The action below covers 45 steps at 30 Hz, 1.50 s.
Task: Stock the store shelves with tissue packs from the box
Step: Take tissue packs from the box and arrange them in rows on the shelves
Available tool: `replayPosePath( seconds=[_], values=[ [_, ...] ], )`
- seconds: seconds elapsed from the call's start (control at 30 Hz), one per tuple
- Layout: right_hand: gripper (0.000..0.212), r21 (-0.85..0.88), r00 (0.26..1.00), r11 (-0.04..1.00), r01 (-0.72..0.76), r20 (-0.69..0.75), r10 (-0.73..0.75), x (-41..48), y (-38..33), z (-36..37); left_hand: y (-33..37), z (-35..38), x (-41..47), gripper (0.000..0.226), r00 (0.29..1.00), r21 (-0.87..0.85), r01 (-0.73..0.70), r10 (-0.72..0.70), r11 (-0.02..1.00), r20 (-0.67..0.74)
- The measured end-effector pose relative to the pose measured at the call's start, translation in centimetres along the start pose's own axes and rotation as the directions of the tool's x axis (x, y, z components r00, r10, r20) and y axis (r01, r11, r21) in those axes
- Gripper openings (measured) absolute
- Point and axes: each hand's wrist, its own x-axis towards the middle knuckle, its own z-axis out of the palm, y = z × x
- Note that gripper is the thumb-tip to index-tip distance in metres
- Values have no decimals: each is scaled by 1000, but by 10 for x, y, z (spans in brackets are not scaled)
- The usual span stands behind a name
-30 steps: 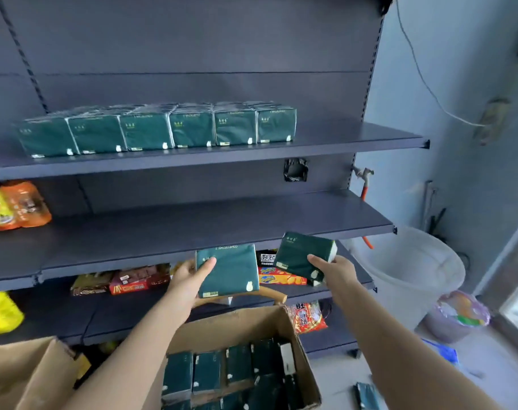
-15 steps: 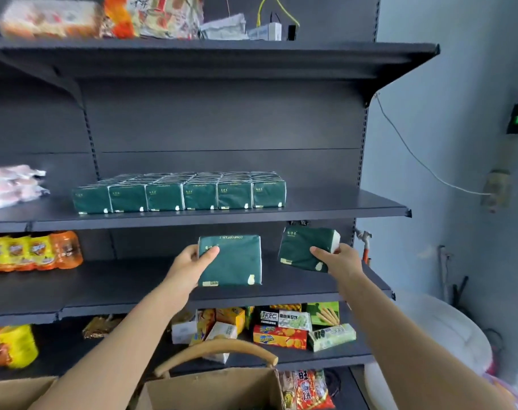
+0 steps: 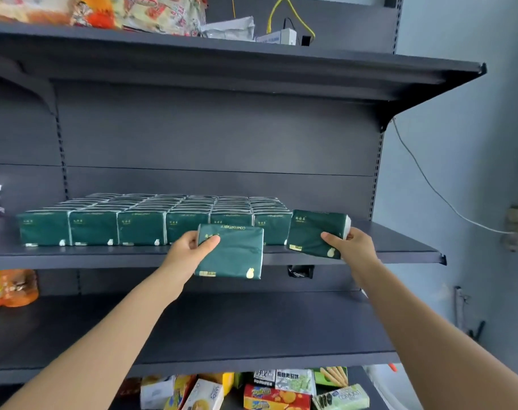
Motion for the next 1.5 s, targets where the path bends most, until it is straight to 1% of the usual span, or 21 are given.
replayPosePath(
  seconds=[0.13, 0.27, 0.37, 0.5, 0.63, 0.73, 0.83, 0.97, 1.07, 1.17, 1.27, 1.37, 1.5],
  values=[
    [39, 3, 998, 1000, 30, -50, -30, 50, -2, 10, 1, 10, 59, 22, 999, -3, -36, 36, 999, 21],
    [36, 32, 995, 998, 48, -85, -45, 86, -4, 15, 6, 27, 100, 13, 998, -53, -43, 45, 998, 45],
    [31, 44, 992, 996, 77, -99, -72, 114, -6, 17, 11, 40, 126, 15, 998, -77, -39, 43, 996, 45],
    [38, 84, 991, 994, 67, -125, -56, 159, 2, 19, 17, 61, 156, 19, 998, -82, -67, 68, 994, 11],
    [37, -2, 994, 997, 72, -86, -72, 218, 17, 22, 17, 77, 192, 23, 997, -82, -59, 56, 995, -43],
    [36, -132, 996, 988, 82, -36, -88, 268, 34, 32, 17, 92, 222, 23, 995, -80, -55, 48, 995, -90],
    [37, -236, 995, 967, 97, 46, -89, 317, 53, 50, 20, 110, 252, 26, 991, -62, -65, 57, 996, -122],
    [44, -311, 979, 936, 163, 166, -115, 369, 79, 81, 21, 137, 282, 25, 986, -58, -86, 77, 995, -147],
    [51, -356, 973, 919, 167, 210, -96, 390, 91, 102, 18, 151, 295, 25, 985, -43, -83, 76, 996, -154],
    [49, -391, 964, 900, 194, 247, -100, 409, 98, 116, 16, 157, 306, 26, 978, -20, -86, 81, 996, -190],
    [42, -471, 959, 856, 214, 266, -93, 420, 107, 124, 19, 157, 314, 27, 971, -38, -95, 84, 995, -226],
    [41, -537, 965, 818, 205, 250, -77, 416, 120, 130, 20, 157, 316, 29, 969, -39, -99, 87, 994, -233],
    [39, -545, 979, 824, 158, 197, -57, 413, 128, 135, 19, 161, 316, 26, 967, -41, -98, 85, 994, -241]
  ],
)
